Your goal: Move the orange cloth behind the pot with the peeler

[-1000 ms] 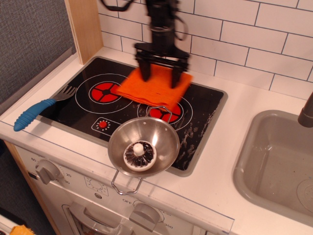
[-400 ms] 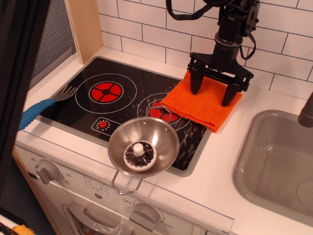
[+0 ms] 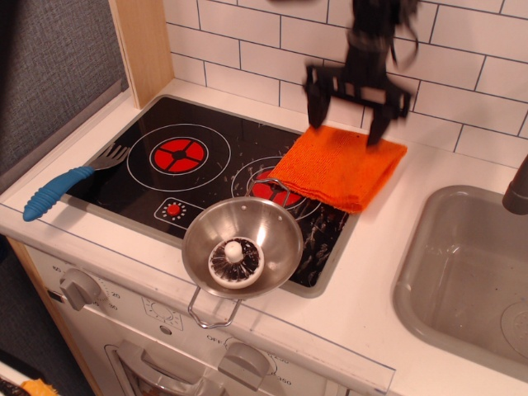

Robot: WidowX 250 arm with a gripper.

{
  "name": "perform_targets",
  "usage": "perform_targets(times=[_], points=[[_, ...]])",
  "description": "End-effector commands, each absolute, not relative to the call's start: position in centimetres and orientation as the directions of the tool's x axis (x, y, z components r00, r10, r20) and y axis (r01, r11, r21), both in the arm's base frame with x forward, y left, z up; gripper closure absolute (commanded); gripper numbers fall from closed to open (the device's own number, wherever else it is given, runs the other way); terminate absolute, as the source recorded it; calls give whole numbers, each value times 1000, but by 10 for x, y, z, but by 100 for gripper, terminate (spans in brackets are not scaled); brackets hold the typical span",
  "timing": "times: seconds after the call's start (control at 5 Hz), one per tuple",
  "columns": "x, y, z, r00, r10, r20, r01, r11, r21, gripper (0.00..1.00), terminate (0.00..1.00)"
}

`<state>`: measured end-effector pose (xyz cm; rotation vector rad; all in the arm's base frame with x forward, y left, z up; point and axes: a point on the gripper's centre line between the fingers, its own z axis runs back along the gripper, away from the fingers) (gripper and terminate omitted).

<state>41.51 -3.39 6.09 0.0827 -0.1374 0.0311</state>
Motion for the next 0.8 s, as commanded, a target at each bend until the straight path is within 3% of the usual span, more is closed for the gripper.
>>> perform_targets(times=[0.0, 0.2, 0.4, 0.6], points=[[402, -28, 112, 977, 12, 214, -11, 1000, -7, 0, 0], [395, -25, 112, 981, 12, 192, 0, 998, -60, 0, 0], [395, -25, 112, 981, 12, 192, 0, 998, -60, 0, 0], [395, -25, 112, 981, 12, 192, 0, 998, -60, 0, 100]])
